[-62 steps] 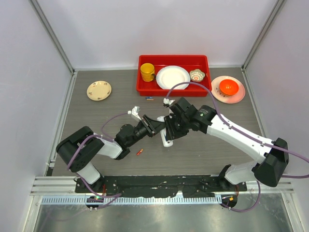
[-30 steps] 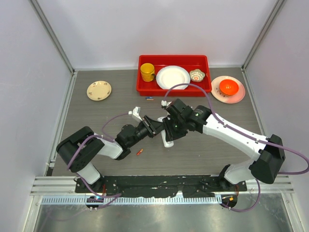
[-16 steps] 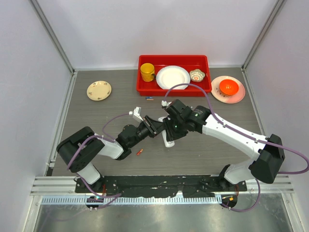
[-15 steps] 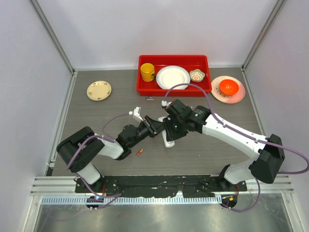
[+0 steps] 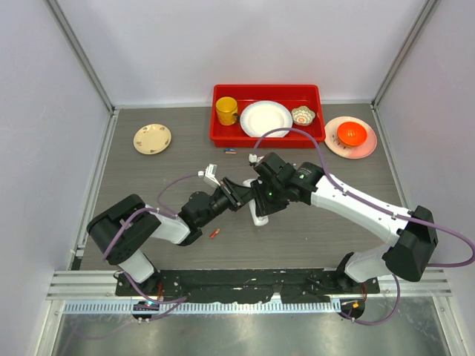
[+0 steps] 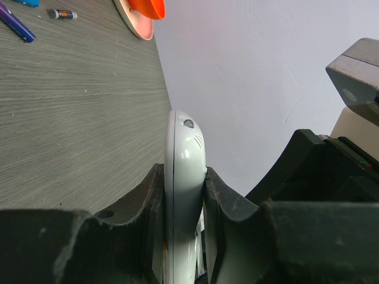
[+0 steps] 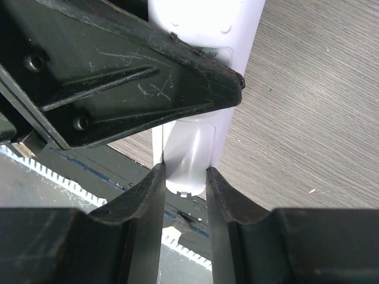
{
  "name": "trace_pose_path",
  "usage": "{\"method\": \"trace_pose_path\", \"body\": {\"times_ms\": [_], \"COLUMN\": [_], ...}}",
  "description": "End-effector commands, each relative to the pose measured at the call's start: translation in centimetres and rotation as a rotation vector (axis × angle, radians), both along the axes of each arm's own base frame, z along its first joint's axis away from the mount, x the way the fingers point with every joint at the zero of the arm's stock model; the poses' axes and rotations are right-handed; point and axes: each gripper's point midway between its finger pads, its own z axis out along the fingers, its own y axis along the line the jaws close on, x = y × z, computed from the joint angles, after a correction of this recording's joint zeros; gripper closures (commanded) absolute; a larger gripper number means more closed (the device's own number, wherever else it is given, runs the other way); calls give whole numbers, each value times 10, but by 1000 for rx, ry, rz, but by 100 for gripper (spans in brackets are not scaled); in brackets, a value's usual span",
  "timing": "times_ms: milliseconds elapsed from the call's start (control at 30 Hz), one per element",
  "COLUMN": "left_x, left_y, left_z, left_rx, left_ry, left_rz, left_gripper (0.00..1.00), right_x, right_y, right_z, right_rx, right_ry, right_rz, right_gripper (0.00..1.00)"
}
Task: Load the batteries into the remote control
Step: Load the battery cover into the remote control.
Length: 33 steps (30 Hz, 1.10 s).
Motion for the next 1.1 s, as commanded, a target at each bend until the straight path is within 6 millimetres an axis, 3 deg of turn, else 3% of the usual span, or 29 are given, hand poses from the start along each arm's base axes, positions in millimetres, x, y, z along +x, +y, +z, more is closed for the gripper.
{"method": "trace_pose_path", "body": {"times_ms": [0, 567, 800, 1067], "left_x": [-34, -32, -22, -17], "left_y": [-10, -12, -12, -19], "left_z": [94, 88, 76, 78], "left_rx": [-275, -263, -233, -240], "left_ry": [-226, -222, -214, -212], "left_rz": [-130, -123, -81, -87], "left_gripper": [100, 100, 100, 100], "right_x": [35, 33, 20, 9], "right_y": [19, 22, 31, 17], "right_z": [22, 34, 63, 96], "right_rx": [89, 129, 240, 323], "right_ry": [-136, -138, -141, -212], "right_rz": [-62, -62, -19, -13], "right_gripper": [64, 50, 43, 39]}}
